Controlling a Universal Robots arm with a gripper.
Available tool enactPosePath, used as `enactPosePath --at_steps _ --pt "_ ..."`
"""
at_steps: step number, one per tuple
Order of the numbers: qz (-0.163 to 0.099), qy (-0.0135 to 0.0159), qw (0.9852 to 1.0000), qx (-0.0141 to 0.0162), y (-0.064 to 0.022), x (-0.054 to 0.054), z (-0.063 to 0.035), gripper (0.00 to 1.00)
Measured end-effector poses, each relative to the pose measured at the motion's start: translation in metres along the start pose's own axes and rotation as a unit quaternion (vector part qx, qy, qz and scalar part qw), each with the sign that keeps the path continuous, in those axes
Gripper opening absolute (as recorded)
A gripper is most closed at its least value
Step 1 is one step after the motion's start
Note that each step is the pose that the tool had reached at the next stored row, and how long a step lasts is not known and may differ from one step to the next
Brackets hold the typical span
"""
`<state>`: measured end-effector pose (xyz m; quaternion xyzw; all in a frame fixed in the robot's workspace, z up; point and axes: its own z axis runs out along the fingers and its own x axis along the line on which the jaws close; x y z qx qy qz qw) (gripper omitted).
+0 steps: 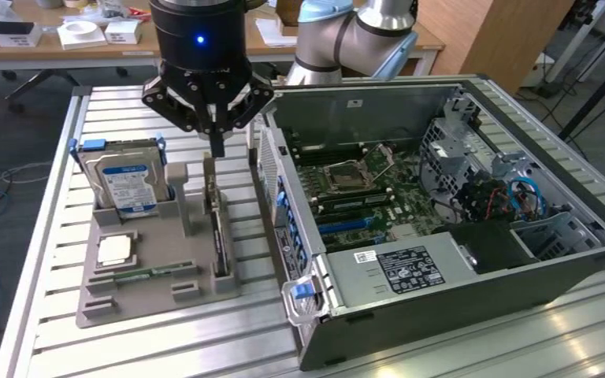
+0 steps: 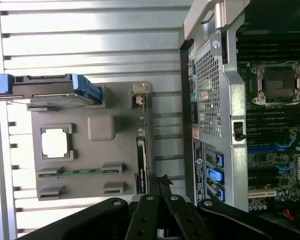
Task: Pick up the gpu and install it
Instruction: 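Reach for the gpu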
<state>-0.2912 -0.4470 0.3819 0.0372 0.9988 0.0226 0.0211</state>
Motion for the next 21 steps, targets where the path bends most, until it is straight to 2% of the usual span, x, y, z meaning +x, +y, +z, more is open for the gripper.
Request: enactPosePath --at_steps 5,11,18,21 --pt "0.000 0.0000 1.0000 0.0000 0.0009 0.0006 0.0004 0.10" --pt "0.000 0.0000 1.0000 -0.0001 0.0019 0.0073 0.0027 0.10" --pt "0.000 0.0000 1.0000 0.0009 0.0089 0.0082 0.0076 0.10" --pt "0.000 0.0000 1.0000 0.0009 0.0089 0.0082 0.0078 0.10"
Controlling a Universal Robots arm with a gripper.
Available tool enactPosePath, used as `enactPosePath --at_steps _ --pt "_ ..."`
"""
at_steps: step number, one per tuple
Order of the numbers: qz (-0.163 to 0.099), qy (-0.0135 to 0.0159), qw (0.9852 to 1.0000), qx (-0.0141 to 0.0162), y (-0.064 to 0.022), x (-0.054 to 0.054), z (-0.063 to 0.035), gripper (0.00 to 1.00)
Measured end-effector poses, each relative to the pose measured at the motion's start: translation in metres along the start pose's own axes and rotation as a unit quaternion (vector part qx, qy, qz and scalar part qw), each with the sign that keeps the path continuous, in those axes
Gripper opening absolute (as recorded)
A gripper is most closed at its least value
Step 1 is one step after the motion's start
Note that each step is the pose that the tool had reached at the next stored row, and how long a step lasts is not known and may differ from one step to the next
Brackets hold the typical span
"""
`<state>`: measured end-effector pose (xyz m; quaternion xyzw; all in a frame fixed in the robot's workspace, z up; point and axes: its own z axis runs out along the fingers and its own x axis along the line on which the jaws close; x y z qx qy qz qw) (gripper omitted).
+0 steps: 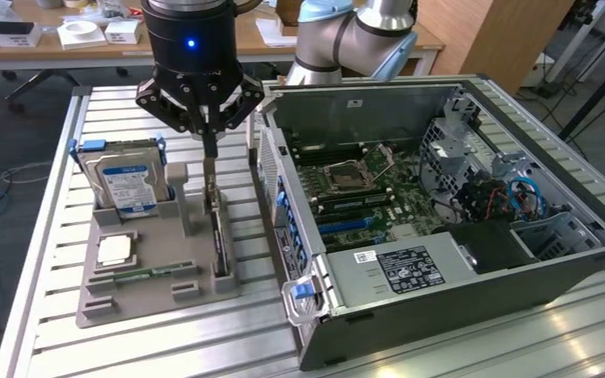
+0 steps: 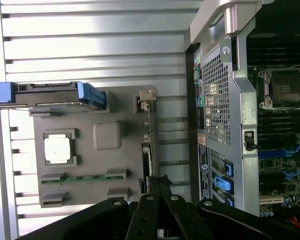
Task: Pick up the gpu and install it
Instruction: 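Reach for the gpu, then pick up the gpu and move the gpu toward the slot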
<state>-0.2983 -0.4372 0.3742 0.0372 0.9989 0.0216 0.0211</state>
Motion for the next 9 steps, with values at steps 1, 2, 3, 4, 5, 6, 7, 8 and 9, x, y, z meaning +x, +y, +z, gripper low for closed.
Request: enactPosePath --at_steps 1,2,3,4,5,6,7,8,9 --pt "0.000 0.0000 1.0000 0.0000 0.0000 0.0000 0.0000 0.10" --pt "0.000 0.0000 1.0000 0.0000 0.0000 0.0000 0.0000 0.10" --pt "0.000 0.0000 1.0000 0.0000 0.0000 0.0000 0.0000 0.10" --pt "0.000 0.0000 1.0000 0.0000 0.0000 0.0000 0.0000 0.10" --pt "0.000 0.0000 1.0000 0.0000 0.0000 0.0000 0.0000 0.10" --pt "0.000 0.0000 1.0000 0.0000 0.0000 0.0000 0.0000 0.10" --pt "0.000 0.0000 1.0000 0.0000 0.0000 0.0000 0.0000 0.10" --pt "0.000 0.0000 1.0000 0.0000 0.0000 0.0000 0.0000 0.10" --pt "0.000 0.0000 1.0000 0.0000 0.0000 0.0000 0.0000 0.10"
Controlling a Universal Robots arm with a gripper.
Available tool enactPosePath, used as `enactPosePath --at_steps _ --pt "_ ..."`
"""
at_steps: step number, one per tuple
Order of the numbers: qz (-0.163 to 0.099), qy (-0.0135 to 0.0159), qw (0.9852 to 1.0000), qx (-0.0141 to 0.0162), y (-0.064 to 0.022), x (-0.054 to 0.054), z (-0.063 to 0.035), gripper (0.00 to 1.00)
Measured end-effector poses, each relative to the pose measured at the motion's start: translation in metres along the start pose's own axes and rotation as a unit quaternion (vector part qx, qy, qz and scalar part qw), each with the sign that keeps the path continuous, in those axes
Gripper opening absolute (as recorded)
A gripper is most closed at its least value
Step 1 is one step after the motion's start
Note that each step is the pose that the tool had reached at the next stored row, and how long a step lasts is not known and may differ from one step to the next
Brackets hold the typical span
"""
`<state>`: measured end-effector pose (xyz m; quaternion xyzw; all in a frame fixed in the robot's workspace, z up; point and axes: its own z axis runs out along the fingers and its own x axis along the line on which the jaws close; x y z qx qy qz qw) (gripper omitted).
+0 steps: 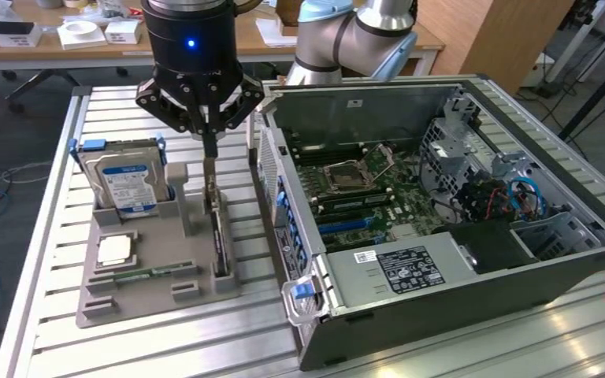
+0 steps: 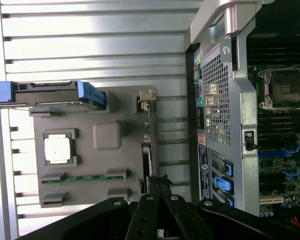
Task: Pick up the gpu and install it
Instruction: 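Pick up the gpu and move the gpu toward the slot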
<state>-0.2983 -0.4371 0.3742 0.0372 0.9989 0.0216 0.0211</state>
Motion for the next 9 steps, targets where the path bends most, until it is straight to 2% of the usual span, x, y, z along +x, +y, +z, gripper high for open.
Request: enactPosePath --at_steps 5,7,8,9 --pt "0.000 0.0000 1.0000 0.0000 0.0000 0.0000 0.0000 0.11" --pt "0.000 0.0000 1.0000 0.0000 0.0000 0.0000 0.0000 0.23" --pt "0.000 0.0000 1.0000 0.0000 0.0000 0.0000 0.0000 0.23" --pt "0.000 0.0000 1.0000 0.0000 0.0000 0.0000 0.0000 0.29"
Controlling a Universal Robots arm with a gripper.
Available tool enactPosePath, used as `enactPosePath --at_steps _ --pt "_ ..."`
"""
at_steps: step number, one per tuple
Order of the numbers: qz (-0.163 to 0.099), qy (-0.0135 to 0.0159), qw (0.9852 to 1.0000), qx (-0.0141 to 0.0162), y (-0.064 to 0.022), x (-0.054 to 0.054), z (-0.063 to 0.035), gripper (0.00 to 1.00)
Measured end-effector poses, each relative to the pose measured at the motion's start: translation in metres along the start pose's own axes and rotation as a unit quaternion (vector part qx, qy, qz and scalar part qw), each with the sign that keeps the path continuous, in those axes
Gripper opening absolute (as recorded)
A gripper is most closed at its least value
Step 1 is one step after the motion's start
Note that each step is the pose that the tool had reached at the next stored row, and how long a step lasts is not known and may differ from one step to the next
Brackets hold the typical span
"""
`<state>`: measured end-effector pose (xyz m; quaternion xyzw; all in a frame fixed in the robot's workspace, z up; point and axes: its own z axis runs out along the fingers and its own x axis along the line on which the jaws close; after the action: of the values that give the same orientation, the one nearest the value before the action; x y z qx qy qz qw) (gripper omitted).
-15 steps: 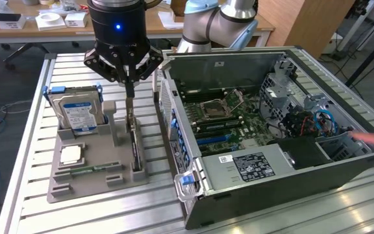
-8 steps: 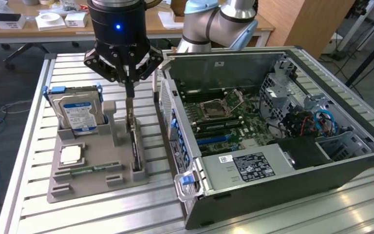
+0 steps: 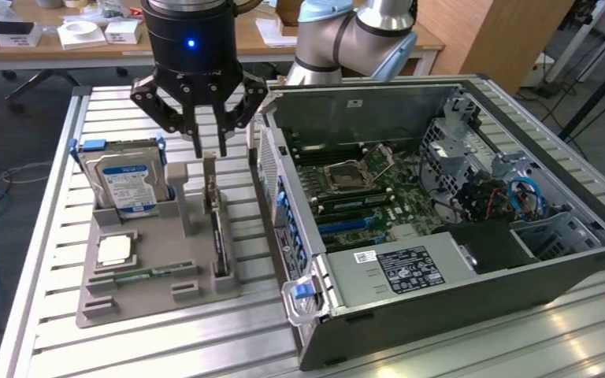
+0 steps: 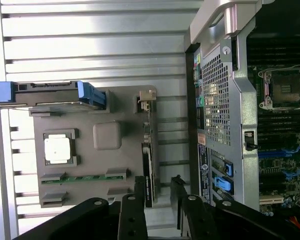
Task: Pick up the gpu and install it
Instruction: 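Pick up the gpu and move the gpu toward the slot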
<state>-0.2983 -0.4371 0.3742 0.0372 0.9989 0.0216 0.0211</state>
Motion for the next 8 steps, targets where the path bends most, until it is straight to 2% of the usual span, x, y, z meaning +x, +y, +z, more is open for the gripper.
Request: enactPosePath --at_steps 1,2,4,5,6,8 --pt "0.000 0.0000 1.0000 0.0000 0.0000 0.0000 0.0000 0.35" --pt "0.000 0.0000 1.0000 0.0000 0.0000 0.0000 0.0000 0.35" --pt "0.000 0.0000 1.0000 0.0000 0.0000 0.0000 0.0000 0.47" --pt "0.000 0.0000 1.0000 0.0000 0.0000 0.0000 0.0000 0.47" --pt "0.000 0.0000 1.0000 0.0000 0.0000 0.0000 0.0000 0.53" --pt "0.000 0.0000 1.0000 0.0000 0.0000 0.0000 0.0000 0.53"
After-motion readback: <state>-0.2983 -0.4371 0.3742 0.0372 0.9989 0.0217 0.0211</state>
